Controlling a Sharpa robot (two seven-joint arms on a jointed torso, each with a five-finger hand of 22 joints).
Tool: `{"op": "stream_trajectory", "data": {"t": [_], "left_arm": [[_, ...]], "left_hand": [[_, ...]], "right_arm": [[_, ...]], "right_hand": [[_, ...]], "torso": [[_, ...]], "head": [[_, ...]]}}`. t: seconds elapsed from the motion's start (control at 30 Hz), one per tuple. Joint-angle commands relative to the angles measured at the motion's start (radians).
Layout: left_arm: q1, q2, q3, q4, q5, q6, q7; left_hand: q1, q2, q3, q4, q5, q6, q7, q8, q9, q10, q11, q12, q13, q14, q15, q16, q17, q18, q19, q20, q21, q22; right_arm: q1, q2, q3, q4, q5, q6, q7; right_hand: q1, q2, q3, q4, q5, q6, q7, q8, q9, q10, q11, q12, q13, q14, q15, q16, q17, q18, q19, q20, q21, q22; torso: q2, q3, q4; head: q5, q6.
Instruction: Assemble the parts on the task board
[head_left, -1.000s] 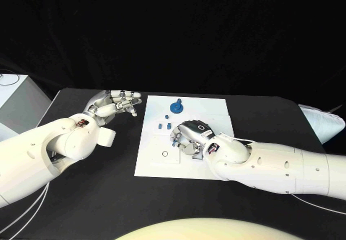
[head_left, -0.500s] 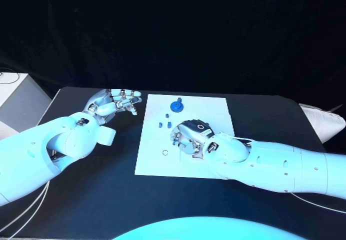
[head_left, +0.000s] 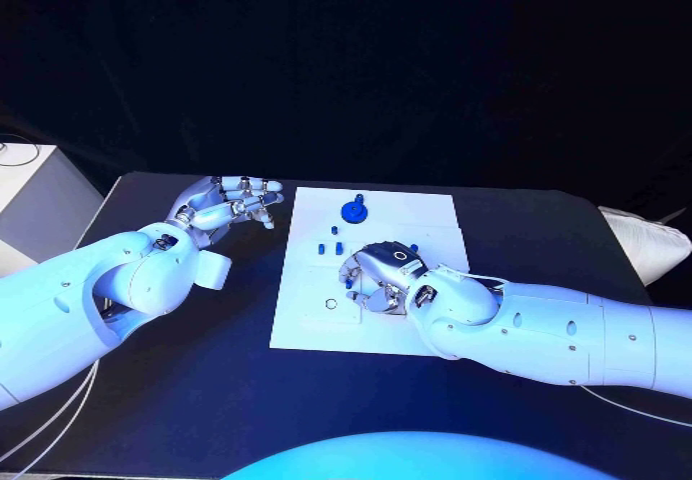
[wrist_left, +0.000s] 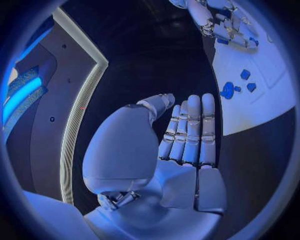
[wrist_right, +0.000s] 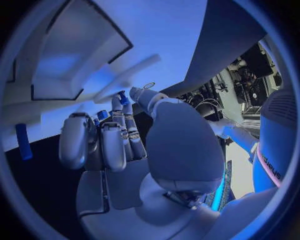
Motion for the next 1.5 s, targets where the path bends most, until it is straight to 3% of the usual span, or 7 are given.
{"op": "stream_trajectory", "data": {"t": [0.03, 0.4, 0.6, 0.7, 0.83, 1.13, 1.5], "left_arm": [[0.000, 0.000, 0.001, 0.002, 0.012, 0.013, 0.007], [0.000, -0.001, 0.001, 0.000, 0.013, 0.014, 0.005], [0.000, -0.001, 0.001, -0.002, 0.013, 0.013, 0.003], [0.000, -0.001, 0.001, -0.002, 0.012, 0.014, 0.001], [0.000, -0.001, 0.001, -0.002, 0.012, 0.015, 0.000], [0.000, -0.001, 0.001, -0.002, 0.012, 0.016, -0.001], [0.000, 0.000, 0.001, -0.003, 0.011, 0.016, -0.001]], "left_hand": [[0.000, -0.001, -0.004, -0.001, 0.003, -0.005, 0.002, 0.005, -0.001, -0.005, 0.000, 0.002, -0.001, 0.000, 0.004, -0.005, -0.001, 0.014, 0.005, 0.000, -0.003, -0.001], [0.000, -0.002, -0.004, 0.000, 0.003, -0.006, 0.002, 0.006, -0.002, -0.006, 0.000, 0.002, -0.001, 0.000, 0.004, -0.005, -0.001, 0.014, 0.005, 0.000, -0.005, -0.002], [0.000, -0.002, -0.004, 0.000, 0.003, -0.006, 0.002, 0.006, -0.002, -0.006, 0.000, 0.002, -0.001, 0.000, 0.004, -0.005, -0.001, 0.014, 0.005, 0.000, -0.005, -0.002], [0.001, -0.001, -0.004, 0.000, 0.004, -0.007, 0.002, 0.006, -0.002, -0.007, 0.000, 0.003, -0.001, 0.000, 0.004, -0.006, -0.002, 0.015, 0.005, 0.000, -0.006, -0.003], [0.001, -0.001, -0.004, 0.000, 0.004, -0.007, 0.002, 0.006, -0.002, -0.007, 0.000, 0.003, -0.001, 0.000, 0.004, -0.006, -0.002, 0.015, 0.005, 0.000, -0.006, -0.003], [0.002, -0.001, -0.004, -0.001, 0.004, -0.007, 0.002, 0.007, -0.002, -0.008, 0.000, 0.003, -0.002, 0.000, 0.003, -0.006, -0.002, 0.015, 0.005, 0.000, -0.006, -0.003], [0.003, -0.001, -0.003, -0.001, 0.004, -0.007, 0.002, 0.007, -0.001, -0.009, 0.000, 0.003, -0.002, 0.000, 0.003, -0.006, -0.002, 0.015, 0.006, 0.000, -0.007, -0.003]], "right_arm": [[-0.003, -0.003, -0.003, 0.004, 0.011, 0.046, 0.021], [-0.004, -0.009, -0.004, 0.007, 0.009, 0.025, 0.009], [-0.004, -0.011, -0.004, 0.008, 0.008, 0.000, 0.003], [-0.004, -0.012, -0.004, 0.009, 0.009, -0.011, 0.000], [-0.004, -0.011, -0.004, 0.009, 0.009, -0.019, -0.002], [-0.004, -0.012, -0.004, 0.007, 0.010, -0.015, -0.011], [-0.003, -0.042, -0.002, 0.042, 0.044, -0.044, -0.001]], "right_hand": [[0.001, 0.002, -0.038, 0.005, -0.006, -0.005, -0.001, -0.008, -0.006, -0.012, 0.000, 0.002, -0.001, 0.041, 0.007, -0.002, -0.004, 0.012, 0.018, 0.007, -0.013, 0.074], [0.042, 0.019, -0.121, 0.026, 0.004, -0.010, 0.004, -0.036, -0.030, -0.040, 0.005, 0.003, -0.001, 0.036, 0.011, -0.007, -0.022, 0.017, 0.015, 0.010, -0.043, 0.059], [0.095, 0.040, -0.213, 0.057, 0.012, -0.031, 0.003, -0.068, -0.053, -0.087, 0.008, 0.010, -0.004, 0.032, 0.013, -0.012, -0.042, 0.027, 0.002, 0.013, -0.105, 0.029], [0.140, 0.054, -0.283, 0.093, 0.014, -0.058, 0.002, -0.094, -0.071, -0.120, 0.011, 0.026, -0.005, 0.022, 0.016, -0.028, -0.075, 0.034, -0.008, 0.015, -0.153, 0.004], [0.176, 0.061, -0.331, 0.126, 0.016, -0.079, 0.003, -0.108, -0.086, -0.145, 0.015, 0.036, -0.005, 0.021, 0.018, -0.031, -0.083, 0.036, -0.009, 0.017, -0.173, -0.007], [0.222, 0.065, -0.384, 0.170, 0.023, -0.120, -0.001, -0.112, -0.111, -0.181, 0.021, 0.045, -0.006, 0.020, 0.023, -0.031, -0.092, 0.037, -0.007, 0.020, -0.185, -0.013], [0.232, 0.071, -0.403, 0.173, 0.041, -0.126, 0.005, -0.109, -0.120, -0.197, 0.025, 0.049, -0.005, 0.019, 0.026, -0.030, -0.095, 0.037, -0.005, 0.023, -0.187, -0.015]], "torso": [[0.000, 0.0006, 0.0001], [0.001, 0.0013, 0.0007], [0.001, 0.0011, 0.0005], [0.001, 0.0014, -0.0001], [0.001, 0.0016, -0.0005], [0.001, 0.0007, 0.0010], [-0.001, 0.0010, 0.0000]], "head": [[-0.001, -0.001], [-0.002, 0.003], [-0.004, 0.005], [-0.004, 0.008], [-0.005, 0.011], [-0.009, 0.012], [-0.010, 0.014]]}}
